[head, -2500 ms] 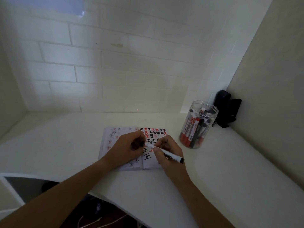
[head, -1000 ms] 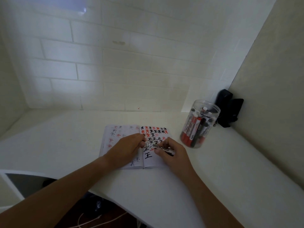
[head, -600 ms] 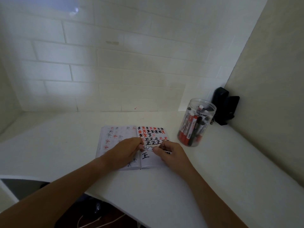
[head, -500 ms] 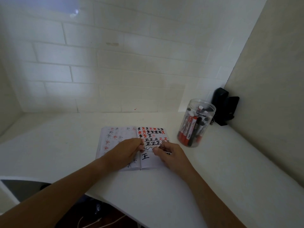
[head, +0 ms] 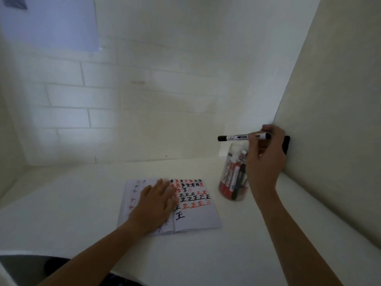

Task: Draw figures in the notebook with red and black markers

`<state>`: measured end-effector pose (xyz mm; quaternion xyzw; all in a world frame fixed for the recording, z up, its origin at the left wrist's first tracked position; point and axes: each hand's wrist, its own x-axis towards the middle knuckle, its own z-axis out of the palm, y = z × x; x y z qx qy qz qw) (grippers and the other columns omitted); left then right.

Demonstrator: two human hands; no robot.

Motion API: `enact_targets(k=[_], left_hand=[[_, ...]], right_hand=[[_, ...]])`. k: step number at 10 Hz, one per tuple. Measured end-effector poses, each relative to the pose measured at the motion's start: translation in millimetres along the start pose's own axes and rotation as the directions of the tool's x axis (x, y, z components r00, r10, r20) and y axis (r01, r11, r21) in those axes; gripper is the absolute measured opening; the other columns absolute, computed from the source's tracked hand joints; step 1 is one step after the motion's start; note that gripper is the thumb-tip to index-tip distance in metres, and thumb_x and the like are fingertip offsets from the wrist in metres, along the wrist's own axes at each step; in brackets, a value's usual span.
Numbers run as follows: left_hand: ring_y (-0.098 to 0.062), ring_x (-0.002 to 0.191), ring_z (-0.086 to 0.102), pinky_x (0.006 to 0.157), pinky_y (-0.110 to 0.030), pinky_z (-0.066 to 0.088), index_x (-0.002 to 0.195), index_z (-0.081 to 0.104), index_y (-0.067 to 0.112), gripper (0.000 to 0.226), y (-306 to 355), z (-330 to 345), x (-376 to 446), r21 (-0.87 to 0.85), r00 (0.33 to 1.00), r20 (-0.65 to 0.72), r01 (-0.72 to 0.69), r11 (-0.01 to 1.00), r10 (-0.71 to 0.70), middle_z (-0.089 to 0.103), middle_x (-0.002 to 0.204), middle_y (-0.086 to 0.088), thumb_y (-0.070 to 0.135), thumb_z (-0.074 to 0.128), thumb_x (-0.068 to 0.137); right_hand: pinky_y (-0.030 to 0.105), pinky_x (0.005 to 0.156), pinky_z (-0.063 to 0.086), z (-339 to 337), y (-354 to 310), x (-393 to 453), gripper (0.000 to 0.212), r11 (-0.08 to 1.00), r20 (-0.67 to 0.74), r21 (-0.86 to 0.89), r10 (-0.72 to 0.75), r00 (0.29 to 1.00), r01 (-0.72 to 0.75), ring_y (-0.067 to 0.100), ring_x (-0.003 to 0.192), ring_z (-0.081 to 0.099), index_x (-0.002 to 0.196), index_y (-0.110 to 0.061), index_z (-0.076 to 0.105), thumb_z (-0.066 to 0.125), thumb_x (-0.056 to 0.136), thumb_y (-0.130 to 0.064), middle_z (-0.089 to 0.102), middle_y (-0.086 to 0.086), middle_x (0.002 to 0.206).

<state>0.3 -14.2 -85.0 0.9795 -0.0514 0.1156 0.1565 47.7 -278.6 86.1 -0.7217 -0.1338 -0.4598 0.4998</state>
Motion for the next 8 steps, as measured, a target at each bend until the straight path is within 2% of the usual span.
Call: enact_targets(k=[1,2,3,4,5,6,7,8], left_hand=[[-0.010,0.154,-0.002,0.119,-0.033,-0.005,0.157,0.024,0.036,0.100,-1,1,2,0.018,1.000,0.000,-0.001,1.000,0.001,0.011,0.168,0.008,0.076,-0.023,0.079],[-0.010,0.154,-0.001,0.119,-0.032,-0.006,0.157,0.024,0.037,0.104,0,0,1,0.011,1.000,0.006,0.006,1.000,-0.006,0.012,0.168,0.008,0.078,-0.027,0.076],[-0.009,0.154,0.000,0.119,-0.032,-0.006,0.157,0.024,0.038,0.106,2,-2,2,0.017,1.000,-0.005,0.005,1.000,-0.005,0.013,0.167,0.008,0.078,-0.029,0.074],[-0.010,0.154,0.003,0.121,-0.034,-0.001,0.156,0.026,0.038,0.109,3,-5,1,0.027,1.000,-0.008,0.011,1.000,-0.010,0.015,0.167,0.008,0.078,-0.031,0.073],[-0.012,0.154,0.004,0.121,-0.035,0.000,0.156,0.026,0.037,0.107,3,-5,1,0.030,1.000,-0.005,-0.002,1.000,0.002,0.016,0.167,0.008,0.076,-0.031,0.074],[-0.012,0.154,0.008,0.121,-0.036,0.002,0.156,0.029,0.036,0.103,2,-4,1,0.017,1.000,-0.018,-0.005,1.000,0.006,0.019,0.166,0.007,0.076,-0.026,0.078],[-0.013,0.153,0.016,0.120,-0.034,0.006,0.153,0.037,0.034,0.086,0,-4,0,-0.031,0.999,-0.053,-0.013,0.999,0.011,0.027,0.163,0.006,0.072,-0.006,0.089],[-0.018,0.143,0.039,0.116,-0.037,0.021,0.139,0.056,0.025,0.062,3,-9,-3,-0.082,0.983,-0.176,-0.067,0.994,0.051,0.049,0.150,0.000,0.051,0.017,0.098]], right_hand=[[0.013,0.071,0.032,0,19,38,0.020,0.960,0.032,-0.251,-0.118,0.993,0.122,0.020,0.091,0.061,0.124,-0.009,0.059,0.052,0.107,-0.018,0.066,0.007,0.105],[0.022,0.073,0.035,13,44,54,0.021,0.872,0.185,-0.441,-0.144,0.972,0.213,0.026,0.097,0.060,0.125,-0.009,0.057,0.049,0.107,-0.018,0.064,0.010,0.107],[0.038,0.075,0.053,27,63,58,0.021,0.800,0.580,-0.522,0.081,0.810,0.294,0.030,0.096,0.066,0.121,-0.010,0.053,0.042,0.109,-0.024,0.065,0.011,0.109],[0.041,0.084,0.055,31,60,51,0.039,0.617,0.768,-0.600,0.265,0.583,0.509,0.031,0.097,0.066,0.126,-0.009,0.056,0.032,0.111,-0.037,0.063,0.011,0.113],[0.033,0.082,0.051,29,56,45,0.081,0.665,0.716,-0.639,0.331,0.614,0.387,0.024,0.083,0.065,0.094,-0.008,0.072,0.012,0.106,-0.062,0.063,0.005,0.078],[0.031,0.077,0.047,32,57,45,0.085,0.637,0.704,-0.664,0.356,0.614,0.392,0.021,0.077,0.062,0.086,-0.009,0.073,0.012,0.104,-0.066,0.061,0.003,0.072],[0.032,0.072,0.050,31,61,44,0.075,0.686,0.706,-0.619,0.274,0.653,0.382,0.020,0.073,0.062,0.079,-0.014,0.065,0.016,0.102,-0.067,0.062,0.002,0.073],[0.034,0.072,0.050,22,61,42,0.050,0.818,0.584,-0.502,0.082,0.807,0.280,0.022,0.079,0.062,0.089,-0.015,0.062,0.036,0.103,-0.055,0.062,0.002,0.083]])
